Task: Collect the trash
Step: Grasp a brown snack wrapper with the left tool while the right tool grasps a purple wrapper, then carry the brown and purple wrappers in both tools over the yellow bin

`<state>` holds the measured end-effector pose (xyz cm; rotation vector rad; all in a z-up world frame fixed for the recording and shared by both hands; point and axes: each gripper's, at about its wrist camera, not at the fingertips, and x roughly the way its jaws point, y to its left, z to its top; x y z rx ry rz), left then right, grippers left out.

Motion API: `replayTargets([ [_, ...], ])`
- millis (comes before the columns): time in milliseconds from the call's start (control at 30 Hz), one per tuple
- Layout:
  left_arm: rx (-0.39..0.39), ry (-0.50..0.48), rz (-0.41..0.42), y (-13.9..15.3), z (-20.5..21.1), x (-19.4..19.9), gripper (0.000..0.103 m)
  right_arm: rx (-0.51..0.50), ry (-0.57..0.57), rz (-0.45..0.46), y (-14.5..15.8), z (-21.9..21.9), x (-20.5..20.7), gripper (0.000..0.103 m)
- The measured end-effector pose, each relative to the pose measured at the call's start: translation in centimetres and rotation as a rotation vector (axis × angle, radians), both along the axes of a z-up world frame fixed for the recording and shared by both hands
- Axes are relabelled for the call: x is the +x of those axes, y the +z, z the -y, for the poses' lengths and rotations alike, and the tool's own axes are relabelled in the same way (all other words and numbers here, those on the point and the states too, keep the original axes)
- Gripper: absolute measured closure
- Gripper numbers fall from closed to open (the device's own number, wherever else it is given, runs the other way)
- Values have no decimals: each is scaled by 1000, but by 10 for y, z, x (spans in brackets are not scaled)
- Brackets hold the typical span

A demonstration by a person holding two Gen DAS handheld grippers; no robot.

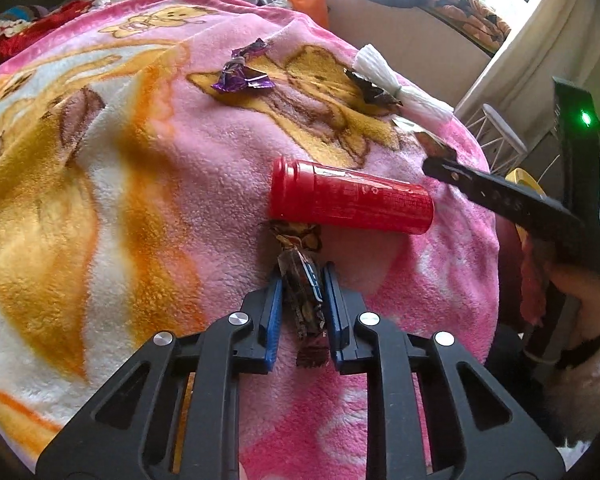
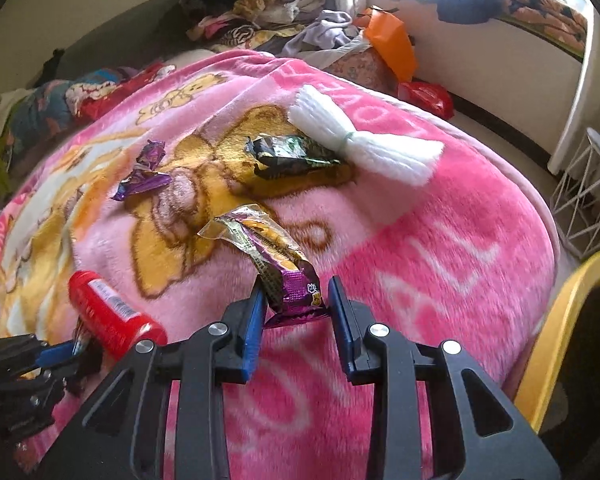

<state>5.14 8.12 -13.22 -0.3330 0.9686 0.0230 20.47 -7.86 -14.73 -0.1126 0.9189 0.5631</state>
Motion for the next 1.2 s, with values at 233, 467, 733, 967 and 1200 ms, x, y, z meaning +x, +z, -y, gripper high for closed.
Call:
replayTargets([
  [233, 2, -3, 46, 16, -1, -1, 90, 22, -31, 33, 13, 17, -18, 73],
  [467, 12, -28, 107, 38, 9, -2, 91, 60, -52, 63, 32, 30, -31, 73],
  [733, 9, -58, 169, 62, 26, 2, 91, 98, -78, 85, 48, 45, -40, 73],
  [967, 10, -80, 199, 72, 39, 8, 91, 106, -97, 115, 59, 60, -48, 73],
  [1200, 9, -105, 238, 84, 53, 15, 91, 122, -138, 134, 69, 79, -54, 73],
])
